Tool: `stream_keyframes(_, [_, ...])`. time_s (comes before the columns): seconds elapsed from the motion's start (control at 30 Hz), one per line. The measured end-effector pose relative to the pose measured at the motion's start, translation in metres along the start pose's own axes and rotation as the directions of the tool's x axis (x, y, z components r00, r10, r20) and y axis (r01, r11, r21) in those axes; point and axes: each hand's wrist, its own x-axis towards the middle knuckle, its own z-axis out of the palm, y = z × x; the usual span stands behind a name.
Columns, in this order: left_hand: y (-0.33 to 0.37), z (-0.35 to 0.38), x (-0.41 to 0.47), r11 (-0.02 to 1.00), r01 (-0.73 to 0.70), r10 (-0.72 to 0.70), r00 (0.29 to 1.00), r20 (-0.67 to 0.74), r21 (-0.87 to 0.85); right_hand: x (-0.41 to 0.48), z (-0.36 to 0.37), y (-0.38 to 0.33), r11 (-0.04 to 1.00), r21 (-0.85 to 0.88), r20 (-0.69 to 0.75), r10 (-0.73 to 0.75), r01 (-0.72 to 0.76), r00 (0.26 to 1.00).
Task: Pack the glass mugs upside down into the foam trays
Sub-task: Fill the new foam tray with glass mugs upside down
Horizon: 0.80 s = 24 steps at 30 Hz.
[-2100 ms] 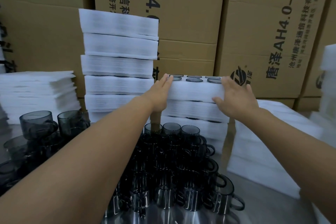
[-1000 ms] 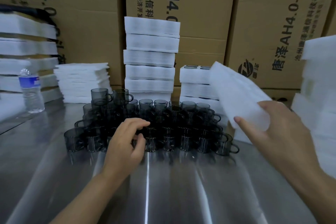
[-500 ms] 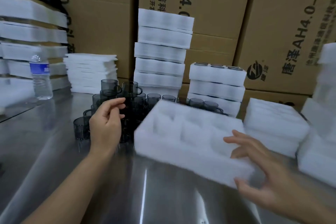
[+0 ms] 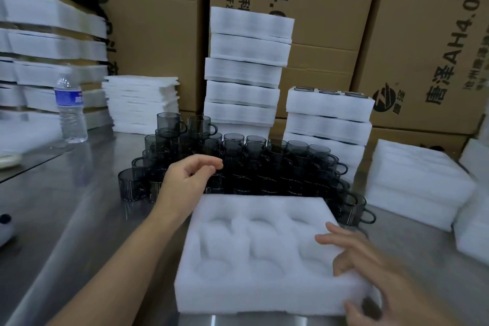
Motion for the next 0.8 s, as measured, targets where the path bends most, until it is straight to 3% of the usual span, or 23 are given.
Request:
stream_keyframes(0.17, [-0.002, 0.006, -0.006, 0.979, 0.031, -0.076, 0.972, 0.221, 0.201, 0.001, 0.004, 0.009, 0.999, -0.048, 0.021, 0.01, -0.009, 1.0])
stream_keyframes(0.3, [-0.003, 0.008, -0.006, 0.967, 0.054, -0.124, 0.953, 0.275, 0.25, 0.004, 0.003, 0.007, 0.999, 0.015, 0.051, 0.045, -0.046, 0.998])
stream_keyframes(0.53, [-0.005, 0.01, -0.006, 0.972, 0.08, -0.15, 0.935, 0.321, 0.222, 0.056, -0.002, -0.002, 0.99, 0.038, -0.021, 0.136, -0.135, 0.991])
stream_keyframes(0.8, [-0.009, 0.01, -0.004, 0.964, 0.004, -0.108, 0.921, 0.374, 0.266, 0.133, 0.028, 0.01, 0.917, 0.206, 0.282, 0.279, -0.341, 0.918])
